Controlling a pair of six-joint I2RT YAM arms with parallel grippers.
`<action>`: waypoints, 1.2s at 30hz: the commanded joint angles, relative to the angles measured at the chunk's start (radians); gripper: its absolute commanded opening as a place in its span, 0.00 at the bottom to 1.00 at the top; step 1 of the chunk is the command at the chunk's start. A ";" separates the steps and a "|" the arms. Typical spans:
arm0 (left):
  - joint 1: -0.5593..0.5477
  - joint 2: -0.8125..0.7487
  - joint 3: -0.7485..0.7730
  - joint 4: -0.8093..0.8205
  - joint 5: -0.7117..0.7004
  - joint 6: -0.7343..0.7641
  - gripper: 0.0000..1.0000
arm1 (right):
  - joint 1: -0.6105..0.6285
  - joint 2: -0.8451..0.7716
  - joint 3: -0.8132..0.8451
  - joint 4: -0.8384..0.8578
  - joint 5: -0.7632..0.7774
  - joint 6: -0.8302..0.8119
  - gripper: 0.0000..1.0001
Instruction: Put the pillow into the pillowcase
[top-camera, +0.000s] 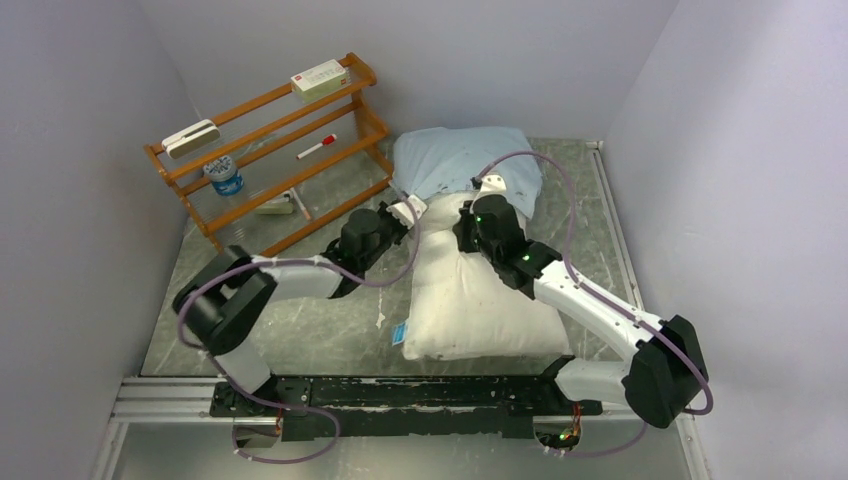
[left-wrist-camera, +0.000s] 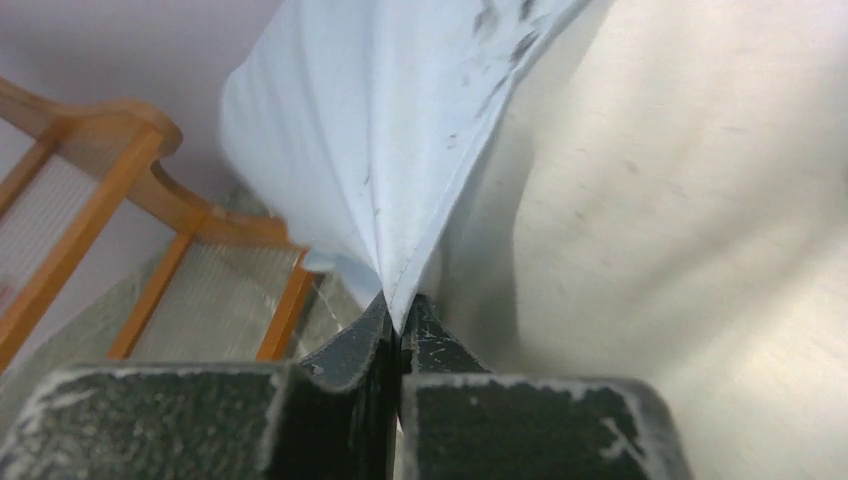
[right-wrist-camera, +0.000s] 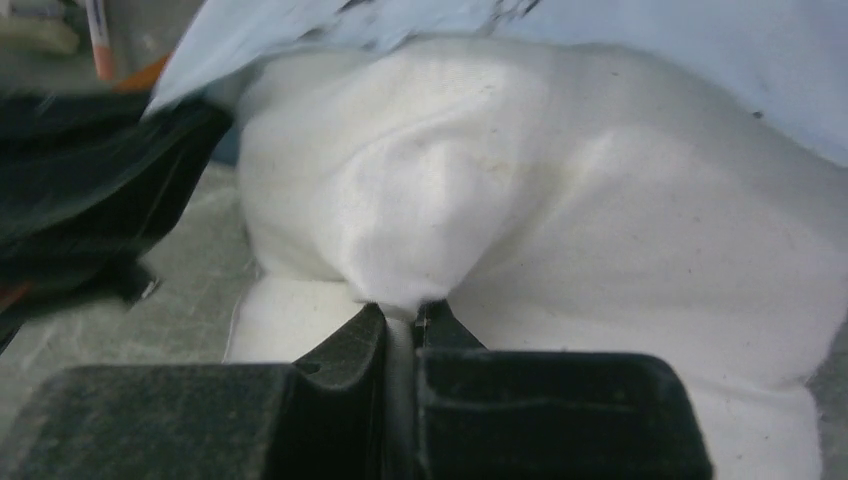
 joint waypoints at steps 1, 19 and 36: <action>-0.044 -0.155 -0.099 0.080 0.204 0.045 0.05 | -0.059 0.018 0.000 0.262 0.048 0.137 0.00; -0.162 -0.422 -0.107 -0.181 0.522 -0.009 0.05 | -0.133 -0.099 -0.107 0.471 0.260 0.266 0.00; -0.173 -0.480 0.090 -0.278 0.817 -0.160 0.05 | -0.249 -0.228 -0.095 0.441 0.135 0.596 0.00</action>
